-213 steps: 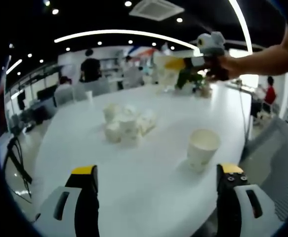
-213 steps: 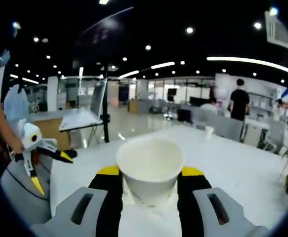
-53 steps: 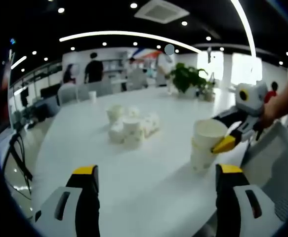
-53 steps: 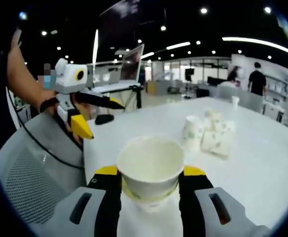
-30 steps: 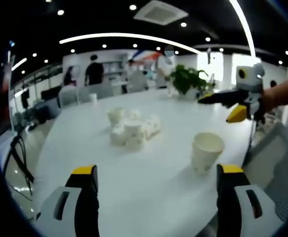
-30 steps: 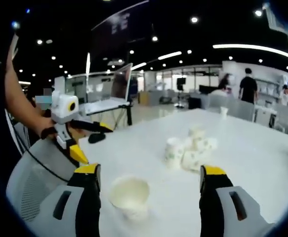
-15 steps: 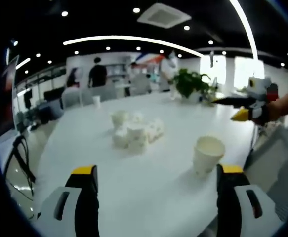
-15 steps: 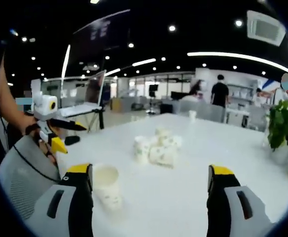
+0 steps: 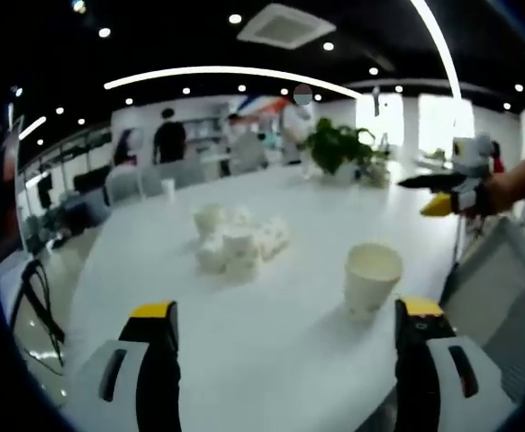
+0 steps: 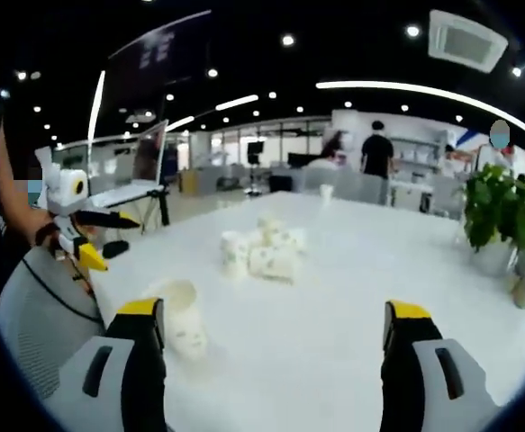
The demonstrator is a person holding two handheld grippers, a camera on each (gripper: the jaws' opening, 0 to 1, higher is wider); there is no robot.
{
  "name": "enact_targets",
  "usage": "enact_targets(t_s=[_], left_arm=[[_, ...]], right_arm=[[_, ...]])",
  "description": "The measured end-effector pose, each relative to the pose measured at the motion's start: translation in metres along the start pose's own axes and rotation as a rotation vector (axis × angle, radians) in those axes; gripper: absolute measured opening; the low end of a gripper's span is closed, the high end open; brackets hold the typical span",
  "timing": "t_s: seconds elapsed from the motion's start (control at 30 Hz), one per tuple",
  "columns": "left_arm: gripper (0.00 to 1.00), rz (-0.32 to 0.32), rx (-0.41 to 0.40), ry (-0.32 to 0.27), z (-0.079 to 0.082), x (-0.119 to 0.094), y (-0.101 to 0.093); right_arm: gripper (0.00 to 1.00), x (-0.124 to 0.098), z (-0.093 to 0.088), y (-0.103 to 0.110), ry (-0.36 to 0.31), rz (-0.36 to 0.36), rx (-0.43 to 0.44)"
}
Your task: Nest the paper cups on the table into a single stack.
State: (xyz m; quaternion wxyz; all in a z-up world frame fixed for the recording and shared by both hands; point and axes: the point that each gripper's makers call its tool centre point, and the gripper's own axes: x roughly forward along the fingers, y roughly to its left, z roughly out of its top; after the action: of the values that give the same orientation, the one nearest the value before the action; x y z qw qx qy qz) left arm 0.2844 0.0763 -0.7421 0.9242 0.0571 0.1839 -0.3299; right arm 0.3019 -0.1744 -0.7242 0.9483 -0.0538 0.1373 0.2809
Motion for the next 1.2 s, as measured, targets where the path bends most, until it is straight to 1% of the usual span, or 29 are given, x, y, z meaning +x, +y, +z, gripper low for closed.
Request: enact_targets(t_s=[0.03,0.07,0.17,0.2,0.27,0.33,0.4,0.5,0.57,0.6,0.63,0.67,0.7,0.73,0.77,0.83,0.93,1.0,1.07,1.13,1.2], left_arm=[[0.98,0.002,0.006,0.001,0.000,-0.001,0.000],[0.98,0.004,0.014,0.004,-0.001,-0.001,0.000],[0.98,0.011,0.021,-0.003,0.001,0.000,0.001],[0.98,0.026,0.019,-0.003,0.001,-0.001,0.004],[0.98,0.068,0.007,-0.013,0.001,-0.004,0.015],[0.98,0.097,-0.040,-0.005,-0.002,-0.005,0.023],[0.98,0.103,-0.027,0.004,-0.003,-0.005,0.024],[0.98,0.090,0.009,0.008,-0.002,-0.004,0.018],[0.98,0.084,0.015,0.013,-0.003,-0.004,0.016],[0.98,0.079,0.013,0.014,-0.003,-0.004,0.015],[0.98,0.074,0.016,0.014,-0.003,-0.003,0.015],[0.98,0.068,0.017,0.014,-0.003,-0.003,0.014],[0.98,0.060,0.015,0.014,-0.003,-0.002,0.012],[0.98,0.055,0.016,0.015,-0.003,-0.002,0.011],[0.98,0.053,0.021,0.011,-0.002,-0.002,0.010],[0.98,0.051,0.018,-0.005,0.001,-0.003,0.010],[0.98,0.067,0.013,-0.004,0.001,-0.004,0.013],[0.98,0.073,0.014,-0.003,0.001,-0.004,0.014],[0.98,0.067,0.011,0.012,-0.002,-0.003,0.014],[0.98,0.064,0.022,0.013,-0.002,-0.002,0.013],[0.98,0.069,0.021,0.014,-0.002,-0.002,0.015]], right_arm=[[1.00,0.000,-0.006,-0.002,0.023,0.010,-0.028],[1.00,0.000,-0.009,-0.003,0.037,0.016,-0.032],[1.00,0.001,-0.013,-0.008,0.028,0.039,-0.040],[1.00,0.001,-0.016,-0.011,0.032,0.042,-0.030],[1.00,-0.002,-0.026,-0.011,0.083,0.041,0.024],[1.00,-0.005,-0.019,-0.011,0.046,0.031,0.039],[1.00,-0.005,-0.018,-0.010,0.035,0.033,0.030],[0.99,-0.002,-0.018,-0.010,0.026,0.034,0.040],[0.98,0.000,-0.012,-0.012,0.004,0.038,0.013],[0.97,0.000,-0.009,-0.015,0.007,0.035,-0.005],[0.97,0.001,-0.007,-0.018,0.020,0.039,0.005],[0.97,0.002,-0.004,-0.020,0.020,0.040,0.014],[0.98,0.003,0.001,-0.022,0.004,0.045,0.027],[0.98,0.005,0.005,-0.023,-0.011,0.058,0.033],[0.99,0.009,0.008,-0.024,-0.015,0.072,0.015],[0.99,0.015,0.009,-0.026,-0.005,0.089,-0.013],[0.99,0.030,0.014,-0.030,0.003,0.124,0.011],[0.99,0.039,0.017,-0.031,0.003,0.137,0.012],[0.99,0.050,0.025,-0.032,-0.019,0.155,0.004],[0.99,0.063,0.025,-0.034,0.000,0.167,-0.013],[0.98,0.073,0.023,-0.033,0.015,0.186,-0.008]])
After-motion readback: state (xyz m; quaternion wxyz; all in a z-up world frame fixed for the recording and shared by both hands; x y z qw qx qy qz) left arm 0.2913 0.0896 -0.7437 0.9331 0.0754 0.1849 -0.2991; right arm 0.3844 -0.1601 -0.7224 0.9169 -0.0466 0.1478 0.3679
